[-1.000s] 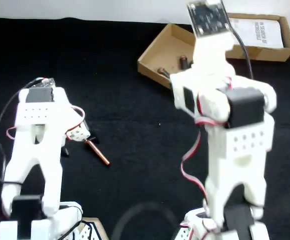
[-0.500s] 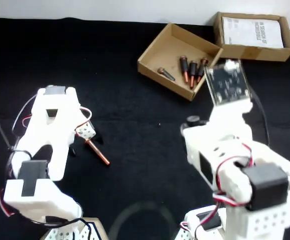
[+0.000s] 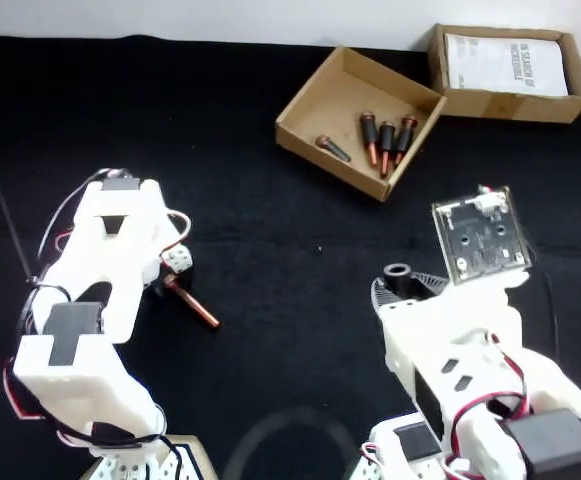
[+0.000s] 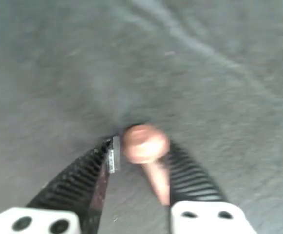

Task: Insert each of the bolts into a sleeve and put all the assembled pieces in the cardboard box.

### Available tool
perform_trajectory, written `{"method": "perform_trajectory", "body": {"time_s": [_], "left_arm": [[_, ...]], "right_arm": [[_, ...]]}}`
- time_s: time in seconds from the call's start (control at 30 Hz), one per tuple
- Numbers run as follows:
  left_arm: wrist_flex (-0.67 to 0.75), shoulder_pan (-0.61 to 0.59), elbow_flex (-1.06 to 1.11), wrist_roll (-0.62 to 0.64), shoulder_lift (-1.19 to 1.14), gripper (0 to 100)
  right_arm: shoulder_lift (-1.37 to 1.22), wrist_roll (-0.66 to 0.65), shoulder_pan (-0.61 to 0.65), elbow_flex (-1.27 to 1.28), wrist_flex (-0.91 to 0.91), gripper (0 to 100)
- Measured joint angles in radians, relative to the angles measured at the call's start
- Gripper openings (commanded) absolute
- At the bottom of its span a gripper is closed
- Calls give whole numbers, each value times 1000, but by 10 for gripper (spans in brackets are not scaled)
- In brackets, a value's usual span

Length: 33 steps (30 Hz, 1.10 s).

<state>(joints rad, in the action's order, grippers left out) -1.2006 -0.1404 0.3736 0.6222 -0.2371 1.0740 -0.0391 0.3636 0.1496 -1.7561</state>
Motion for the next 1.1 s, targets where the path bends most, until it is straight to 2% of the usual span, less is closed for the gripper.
{"method": "perform_trajectory", "body": {"time_s": [0.43,0.67,0.77,0.87,0.97,1.1], "left_arm": [[23,0,-48,0,-37,9],[-87,-5,-238,-12,-41,9],[-170,2,-358,-91,-43,9],[-270,21,-496,-173,-43,9],[-354,44,-647,-236,-43,9],[-400,52,-850,-327,-43,9]], "right_arm": [[26,0,0,0,0,6],[26,0,0,77,0,6],[26,0,0,164,9,6],[26,-58,-2,272,60,6],[25,-100,0,385,166,6],[25,-109,0,516,344,6]]}}
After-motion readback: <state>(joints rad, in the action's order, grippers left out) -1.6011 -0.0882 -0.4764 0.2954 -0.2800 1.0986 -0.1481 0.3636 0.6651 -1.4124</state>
